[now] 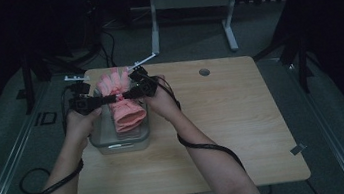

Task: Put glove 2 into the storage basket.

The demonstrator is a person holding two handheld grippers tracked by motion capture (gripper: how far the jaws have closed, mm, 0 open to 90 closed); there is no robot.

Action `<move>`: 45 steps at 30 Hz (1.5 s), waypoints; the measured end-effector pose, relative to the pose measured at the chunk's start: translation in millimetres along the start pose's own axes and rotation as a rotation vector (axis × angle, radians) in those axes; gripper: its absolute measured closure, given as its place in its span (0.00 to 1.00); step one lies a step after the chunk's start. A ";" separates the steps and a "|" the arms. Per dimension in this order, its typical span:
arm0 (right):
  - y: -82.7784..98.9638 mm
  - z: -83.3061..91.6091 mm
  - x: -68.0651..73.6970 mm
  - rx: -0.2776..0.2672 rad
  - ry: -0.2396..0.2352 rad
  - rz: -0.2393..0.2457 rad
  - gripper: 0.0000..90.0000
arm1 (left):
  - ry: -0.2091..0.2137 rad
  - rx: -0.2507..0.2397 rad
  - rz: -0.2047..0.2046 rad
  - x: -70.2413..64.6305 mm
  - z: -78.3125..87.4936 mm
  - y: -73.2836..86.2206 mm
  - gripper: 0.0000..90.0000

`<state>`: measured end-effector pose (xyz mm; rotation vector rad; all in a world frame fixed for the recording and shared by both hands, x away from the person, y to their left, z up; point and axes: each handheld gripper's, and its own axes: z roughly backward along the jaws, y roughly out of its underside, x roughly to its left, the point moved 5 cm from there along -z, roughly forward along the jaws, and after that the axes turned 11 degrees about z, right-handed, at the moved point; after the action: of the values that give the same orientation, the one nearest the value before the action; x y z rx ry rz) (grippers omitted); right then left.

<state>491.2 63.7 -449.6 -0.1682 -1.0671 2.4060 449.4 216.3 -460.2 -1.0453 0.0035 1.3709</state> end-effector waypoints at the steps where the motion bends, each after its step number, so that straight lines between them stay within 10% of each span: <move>1: 2.7 -3.5 -0.6 0.009 -0.001 -0.001 0.74 | 0.003 0.002 0.007 3.1 -2.6 2.8 0.85; 19: 40.0 -49.8 -2.9 0.134 -0.022 -0.047 0.74 | -0.064 0.102 0.118 33.3 -33.7 33.4 0.84; 32: 45.5 -56.5 -10.6 0.181 -0.025 -0.072 0.65 | -0.241 0.165 0.047 32.4 -44.5 32.4 0.57; 45: 46.7 -52.0 -12.0 0.175 -0.019 -0.074 0.57 | -0.280 0.139 0.023 29.7 -42.3 32.8 0.46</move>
<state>499.1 65.7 -520.0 -0.0455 -0.8503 2.4233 455.1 209.1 -520.7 -0.7343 -0.0951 1.5067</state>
